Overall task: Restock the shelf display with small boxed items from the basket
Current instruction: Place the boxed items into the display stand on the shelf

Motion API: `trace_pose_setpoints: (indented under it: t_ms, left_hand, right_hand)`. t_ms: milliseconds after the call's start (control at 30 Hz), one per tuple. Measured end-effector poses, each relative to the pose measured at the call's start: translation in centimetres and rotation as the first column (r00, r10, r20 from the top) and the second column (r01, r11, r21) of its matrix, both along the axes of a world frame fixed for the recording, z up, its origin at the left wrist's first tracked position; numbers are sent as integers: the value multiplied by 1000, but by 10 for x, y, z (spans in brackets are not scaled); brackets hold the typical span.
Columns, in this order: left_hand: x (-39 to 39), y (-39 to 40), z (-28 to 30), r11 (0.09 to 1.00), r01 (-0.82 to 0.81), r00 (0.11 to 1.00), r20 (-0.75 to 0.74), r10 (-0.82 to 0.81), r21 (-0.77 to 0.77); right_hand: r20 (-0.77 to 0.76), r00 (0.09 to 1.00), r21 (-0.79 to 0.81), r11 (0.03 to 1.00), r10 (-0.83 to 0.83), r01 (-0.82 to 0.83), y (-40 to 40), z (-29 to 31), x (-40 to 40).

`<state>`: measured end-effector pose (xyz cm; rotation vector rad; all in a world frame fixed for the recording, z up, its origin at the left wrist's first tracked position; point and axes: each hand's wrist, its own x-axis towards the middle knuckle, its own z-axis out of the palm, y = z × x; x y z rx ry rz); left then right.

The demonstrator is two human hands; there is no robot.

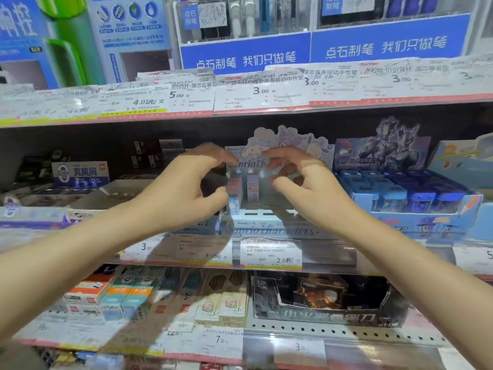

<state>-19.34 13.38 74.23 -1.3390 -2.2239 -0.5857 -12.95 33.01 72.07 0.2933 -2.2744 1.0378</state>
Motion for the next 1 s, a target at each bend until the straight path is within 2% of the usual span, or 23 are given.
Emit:
trace_pose_setpoints:
  t_ms: [167, 300, 433, 567, 700, 767, 833, 1000]
  left_hand:
    - [34, -2, -15, 993, -25, 1000, -1, 25, 115]
    - [56, -8, -40, 988, 2, 975, 218, -37, 155]
    - [72, -27, -78, 986, 69, 898, 421, -127, 150]
    - [77, -59, -128, 995, 47, 808, 583, -90, 88]
    - [77, -91, -187, 999, 35, 671, 741, -39, 22]
    - [79, -102, -219, 998, 36, 660, 751, 14, -50]
    - [84, -110, -251, 993, 54, 648, 761, 44, -103]
    - [91, -120, -342, 963, 72, 528, 829, 183, -259]
  right_hand:
    - [-53, 984, -69, 982, 170, -173, -1, -5, 33]
    - [0, 972, -127, 964, 236, -234, -10, -22, 58]
    - [90, 962, -218, 948, 257, -232, -33, -51, 83]
    - [243, 938, -294, 940, 247, -171, -66, -98, 104]
    - [424, 879, -385, 922, 218, -44, -98, -157, 123]
    - [485, 847, -392, 920, 217, -11, -112, -192, 133]
    - [563, 798, -409, 912, 216, 42, -124, -231, 139]
    - [754, 633, -338, 930, 177, 142, -130, -331, 148]
